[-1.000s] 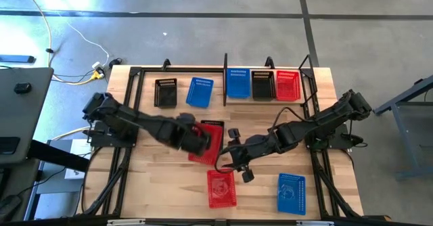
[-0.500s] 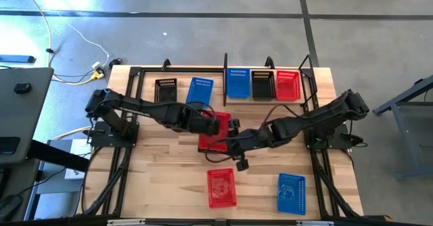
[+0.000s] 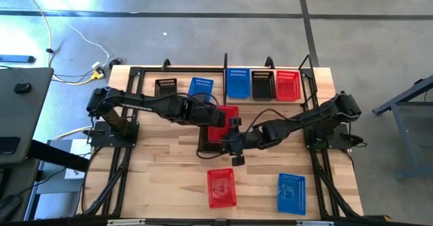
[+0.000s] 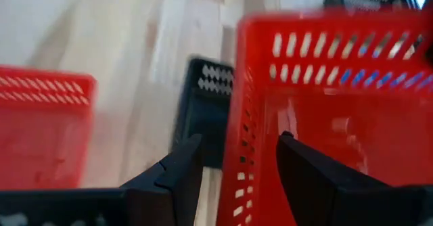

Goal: Stack baskets on shelf by color
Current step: Stack the left red bin on top of the other red bin on the shelf

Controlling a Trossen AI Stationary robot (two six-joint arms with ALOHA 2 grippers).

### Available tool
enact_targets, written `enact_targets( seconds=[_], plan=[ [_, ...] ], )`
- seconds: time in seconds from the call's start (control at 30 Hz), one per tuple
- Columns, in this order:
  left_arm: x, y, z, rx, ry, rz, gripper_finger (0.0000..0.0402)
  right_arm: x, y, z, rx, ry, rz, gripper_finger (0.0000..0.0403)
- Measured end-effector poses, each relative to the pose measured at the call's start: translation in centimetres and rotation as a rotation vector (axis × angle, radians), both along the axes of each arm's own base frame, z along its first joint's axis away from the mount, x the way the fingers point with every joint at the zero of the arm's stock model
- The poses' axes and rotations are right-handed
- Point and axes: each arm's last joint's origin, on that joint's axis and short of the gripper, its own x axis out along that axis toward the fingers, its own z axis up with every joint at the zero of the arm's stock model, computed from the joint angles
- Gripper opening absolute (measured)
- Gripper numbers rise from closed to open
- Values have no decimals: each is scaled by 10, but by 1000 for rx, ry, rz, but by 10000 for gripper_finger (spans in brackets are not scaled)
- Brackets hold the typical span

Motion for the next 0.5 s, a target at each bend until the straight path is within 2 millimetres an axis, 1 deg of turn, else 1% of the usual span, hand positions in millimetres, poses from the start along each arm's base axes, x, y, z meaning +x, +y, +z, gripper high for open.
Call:
enact_targets(
  seconds=[0.1,0.17,0.23,0.33,0.37,0.4,0.5],
  plan=[
    [2,0,0,-3,-10,-15,3,-1,-3,-4,0,25,-44,162],
    [2,0,0,-2,-9,-18,3,-1,-3,-4,-2,27,-63,139],
    [2,0,0,1,-7,-23,3,-2,-3,-4,-2,30,-61,103],
    [1,0,0,5,0,-31,4,-2,-3,-4,18,36,-49,32],
    [1,0,0,6,8,-36,5,-2,-3,-4,18,38,-48,18],
    [1,0,-1,5,11,-40,7,-2,-3,-4,17,37,-48,11],
    [1,0,-1,6,12,-48,20,-2,-3,-4,21,35,-65,17]
  ],
)
